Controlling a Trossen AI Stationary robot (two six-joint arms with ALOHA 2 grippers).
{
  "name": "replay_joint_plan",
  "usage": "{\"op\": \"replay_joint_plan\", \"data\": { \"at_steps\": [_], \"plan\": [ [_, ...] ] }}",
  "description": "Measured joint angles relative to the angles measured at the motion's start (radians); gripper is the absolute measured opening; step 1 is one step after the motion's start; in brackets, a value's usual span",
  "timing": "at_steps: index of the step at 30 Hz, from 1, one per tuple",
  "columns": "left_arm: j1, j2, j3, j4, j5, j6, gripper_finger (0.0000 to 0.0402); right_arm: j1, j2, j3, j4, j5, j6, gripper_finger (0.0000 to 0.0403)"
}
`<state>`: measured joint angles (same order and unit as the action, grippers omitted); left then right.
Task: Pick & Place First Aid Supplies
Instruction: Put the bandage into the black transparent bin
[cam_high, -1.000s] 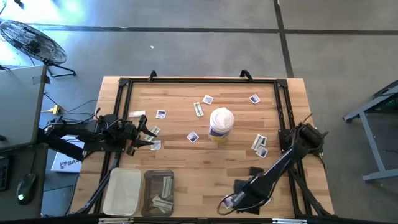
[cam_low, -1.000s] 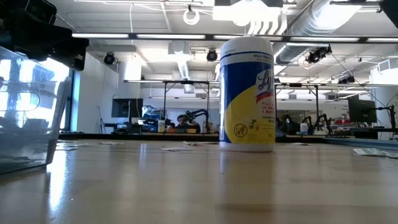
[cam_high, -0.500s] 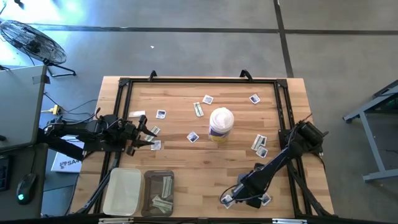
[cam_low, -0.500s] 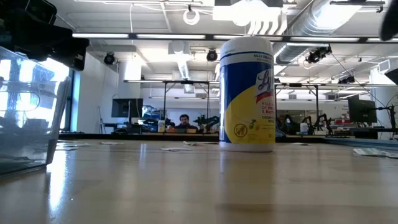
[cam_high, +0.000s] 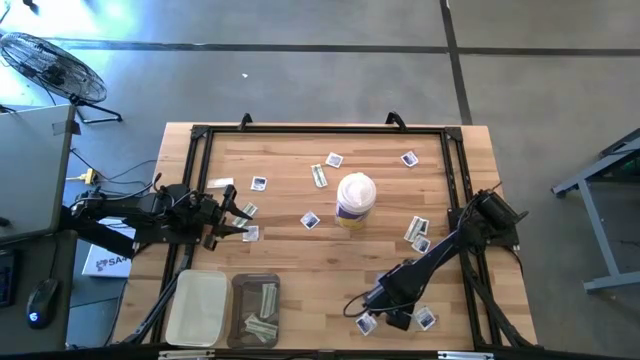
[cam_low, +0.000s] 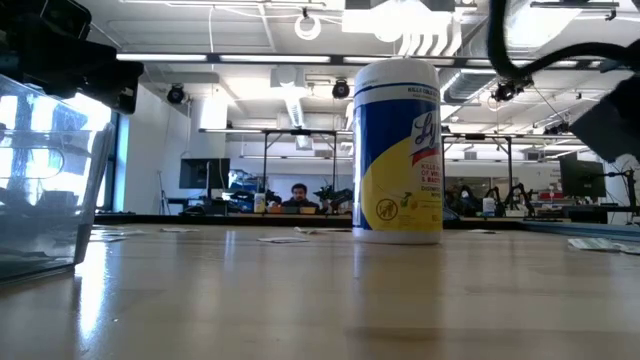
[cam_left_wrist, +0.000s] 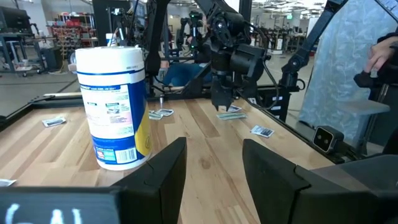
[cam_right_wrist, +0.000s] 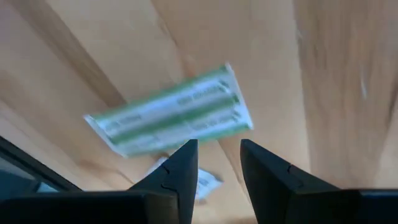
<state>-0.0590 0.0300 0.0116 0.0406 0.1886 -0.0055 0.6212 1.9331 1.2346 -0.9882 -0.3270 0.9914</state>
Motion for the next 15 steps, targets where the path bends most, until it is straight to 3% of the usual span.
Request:
{"op": "replay_joint_plan", "data": {
  "at_steps": [5,15],
  "plan": [
    [0.000,0.000,0.000,0.000,0.000,0.000,0.0154,0.000,0.000,-0.005,0.019,0.041,0.042,0.0115],
    [0.000,0.000,0.000,0.000,0.004,0.000,0.0154,0.000,-0.003,-0.091,0.044,-0.013,0.108,0.0115]
  ]
}}
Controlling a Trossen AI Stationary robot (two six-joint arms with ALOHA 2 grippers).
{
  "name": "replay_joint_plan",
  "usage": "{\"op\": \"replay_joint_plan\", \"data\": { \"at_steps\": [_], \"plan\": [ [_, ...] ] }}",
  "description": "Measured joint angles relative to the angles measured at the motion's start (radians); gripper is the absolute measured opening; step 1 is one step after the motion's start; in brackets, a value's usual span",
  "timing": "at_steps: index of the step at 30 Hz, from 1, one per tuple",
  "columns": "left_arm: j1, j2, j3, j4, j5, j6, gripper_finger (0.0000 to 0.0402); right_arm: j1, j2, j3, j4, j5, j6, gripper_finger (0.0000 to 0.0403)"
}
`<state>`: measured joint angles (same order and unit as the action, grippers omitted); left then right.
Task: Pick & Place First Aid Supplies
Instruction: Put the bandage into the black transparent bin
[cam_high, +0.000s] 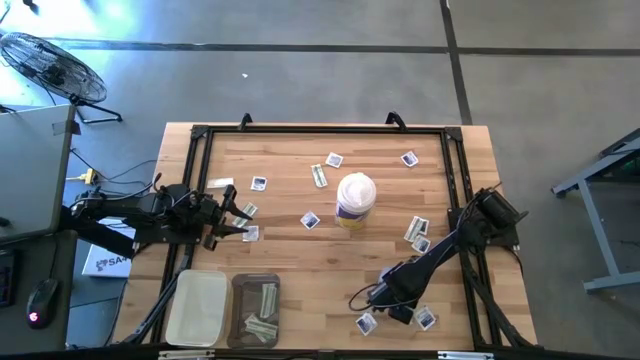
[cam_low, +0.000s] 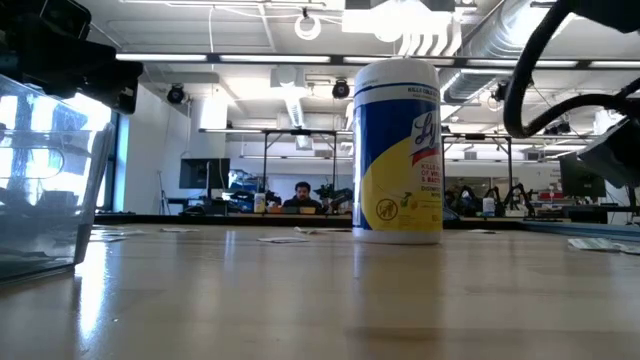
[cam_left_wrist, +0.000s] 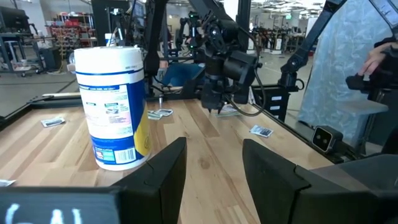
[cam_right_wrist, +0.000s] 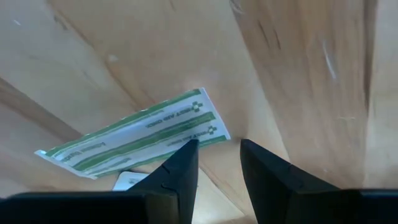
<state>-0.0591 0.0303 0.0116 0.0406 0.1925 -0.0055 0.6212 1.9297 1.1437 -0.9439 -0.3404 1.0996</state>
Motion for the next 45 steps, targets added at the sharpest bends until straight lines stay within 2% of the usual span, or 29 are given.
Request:
{"op": "replay_joint_plan", "data": {
  "at_steps": [12,19,28,38,42,45],
  "plan": [
    [0.000,0.000,0.000,0.000,-0.001,0.000,0.0154,-0.006,0.002,-0.001,0.052,-0.025,0.003,0.0114],
    [0.000,0.000,0.000,0.000,-0.001,0.000,0.0154,-0.014,0.006,0.051,0.047,0.055,-0.005,0.0114],
    [0.000,0.000,0.000,0.000,-0.005,0.000,0.0154,-0.016,0.006,0.052,0.054,0.055,-0.012,0.0114],
    [0.000,0.000,0.000,0.000,-0.004,0.000,0.0154,-0.021,0.006,0.141,0.044,0.125,-0.206,0.0114],
    [0.000,0.000,0.000,0.000,-0.004,0.000,0.0154,-0.020,0.006,0.115,0.062,0.137,-0.275,0.0114],
    [0.000,0.000,0.000,0.000,-0.004,0.000,0.0154,-0.010,0.005,0.084,0.123,0.184,-0.377,0.0114]
  ]
}}
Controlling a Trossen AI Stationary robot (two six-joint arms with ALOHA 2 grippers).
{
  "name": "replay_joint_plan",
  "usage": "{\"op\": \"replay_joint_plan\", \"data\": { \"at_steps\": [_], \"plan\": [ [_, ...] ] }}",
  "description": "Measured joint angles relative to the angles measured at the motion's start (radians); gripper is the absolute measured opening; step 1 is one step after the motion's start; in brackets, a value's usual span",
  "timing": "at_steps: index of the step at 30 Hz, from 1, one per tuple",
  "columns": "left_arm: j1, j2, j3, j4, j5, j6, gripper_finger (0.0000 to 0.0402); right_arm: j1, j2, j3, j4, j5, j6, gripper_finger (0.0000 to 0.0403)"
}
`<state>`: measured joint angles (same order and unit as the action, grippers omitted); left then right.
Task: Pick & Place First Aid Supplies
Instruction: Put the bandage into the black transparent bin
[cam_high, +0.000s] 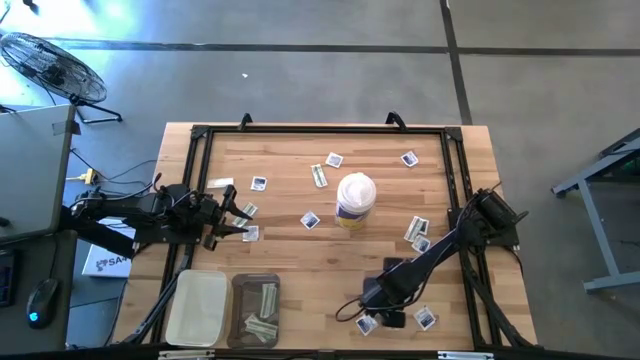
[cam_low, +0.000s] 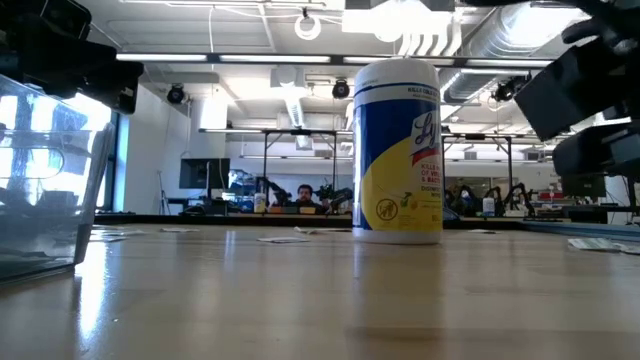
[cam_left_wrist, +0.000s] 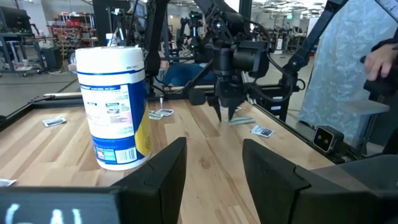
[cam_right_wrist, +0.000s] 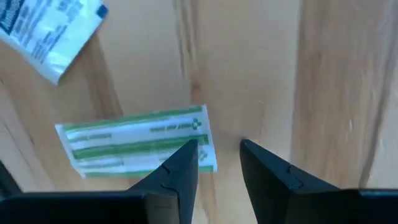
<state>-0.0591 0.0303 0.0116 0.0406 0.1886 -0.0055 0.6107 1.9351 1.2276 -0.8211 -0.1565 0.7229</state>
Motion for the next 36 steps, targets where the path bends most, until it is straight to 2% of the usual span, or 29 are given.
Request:
{"op": "replay_joint_plan", "data": {
  "at_steps": [3,12,19,23,28,33,36],
  "plan": [
    [0.000,0.000,0.000,0.000,0.000,0.000,0.0154,0.006,-0.006,-0.024,0.027,0.021,-0.097,0.0114],
    [0.000,0.000,0.000,0.000,0.004,0.000,0.0154,0.014,0.002,0.040,-0.042,0.080,-0.140,0.0114],
    [0.000,0.000,0.000,0.000,0.003,0.000,0.0154,0.066,0.000,0.045,-0.033,0.129,-0.167,0.0114],
    [0.000,0.000,0.000,0.000,0.003,0.000,0.0154,0.088,0.000,0.021,0.015,0.182,-0.166,0.0114],
    [0.000,0.000,0.000,0.000,0.003,0.000,0.0154,0.092,-0.005,-0.018,0.130,0.186,-0.167,0.0114],
    [0.000,0.000,0.000,0.001,0.003,0.000,0.0154,0.093,-0.008,-0.044,0.146,0.222,-0.163,0.0113],
    [0.000,0.000,0.000,0.001,0.002,0.000,0.0154,0.093,-0.007,-0.045,0.148,0.242,-0.163,0.0098]
  ]
}}
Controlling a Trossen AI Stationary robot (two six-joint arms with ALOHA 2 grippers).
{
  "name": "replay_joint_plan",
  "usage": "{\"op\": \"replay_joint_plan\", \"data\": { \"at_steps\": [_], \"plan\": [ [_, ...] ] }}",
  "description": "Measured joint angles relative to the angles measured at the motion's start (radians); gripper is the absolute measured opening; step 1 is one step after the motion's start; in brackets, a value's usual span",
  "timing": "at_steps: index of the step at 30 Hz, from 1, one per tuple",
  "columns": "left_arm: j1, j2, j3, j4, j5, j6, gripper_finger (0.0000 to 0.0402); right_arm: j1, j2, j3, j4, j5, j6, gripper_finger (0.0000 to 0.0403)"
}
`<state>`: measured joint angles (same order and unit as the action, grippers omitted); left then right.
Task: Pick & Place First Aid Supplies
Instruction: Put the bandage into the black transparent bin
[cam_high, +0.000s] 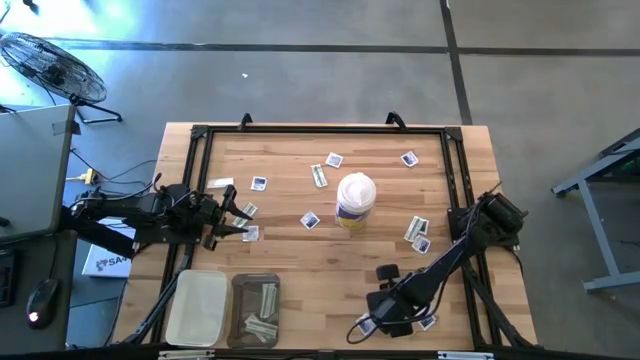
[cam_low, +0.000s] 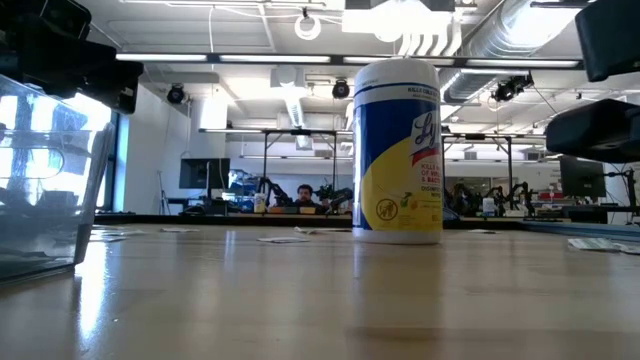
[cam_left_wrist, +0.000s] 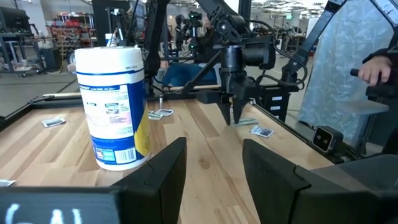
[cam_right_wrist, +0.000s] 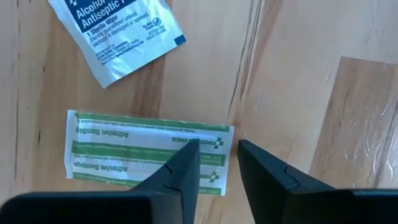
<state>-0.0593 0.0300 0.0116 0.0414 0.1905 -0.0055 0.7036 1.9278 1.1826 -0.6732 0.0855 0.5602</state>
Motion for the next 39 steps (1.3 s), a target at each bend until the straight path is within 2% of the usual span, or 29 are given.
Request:
{"op": "replay_joint_plan", "data": {
  "at_steps": [10,18,26,30,33,35,39],
  "plan": [
    [0.000,0.000,0.000,0.000,-0.002,0.000,0.0154,-0.009,0.003,-0.001,0.013,0.018,-0.003,0.0004],
    [0.000,0.000,0.000,0.000,-0.002,0.000,0.0154,-0.032,0.015,0.060,0.003,0.068,-0.059,0.0003],
    [0.000,0.000,0.000,0.000,-0.002,0.000,0.0154,-0.085,0.012,0.270,0.002,0.154,-0.155,0.0001],
    [0.000,0.000,0.000,0.000,-0.002,0.000,0.0154,-0.132,0.011,0.389,0.015,0.232,-0.198,0.0001],
    [0.000,0.000,0.000,0.000,-0.001,0.000,0.0154,-0.164,0.010,0.449,0.088,0.312,-0.252,0.0001],
    [0.000,0.000,0.000,0.000,-0.001,0.000,0.0154,-0.186,0.008,0.462,0.199,0.351,-0.283,0.0001],
    [0.000,0.000,0.000,0.000,0.002,0.000,0.0154,-0.231,0.017,0.439,0.476,0.314,-0.376,0.0001]
  ]
}}
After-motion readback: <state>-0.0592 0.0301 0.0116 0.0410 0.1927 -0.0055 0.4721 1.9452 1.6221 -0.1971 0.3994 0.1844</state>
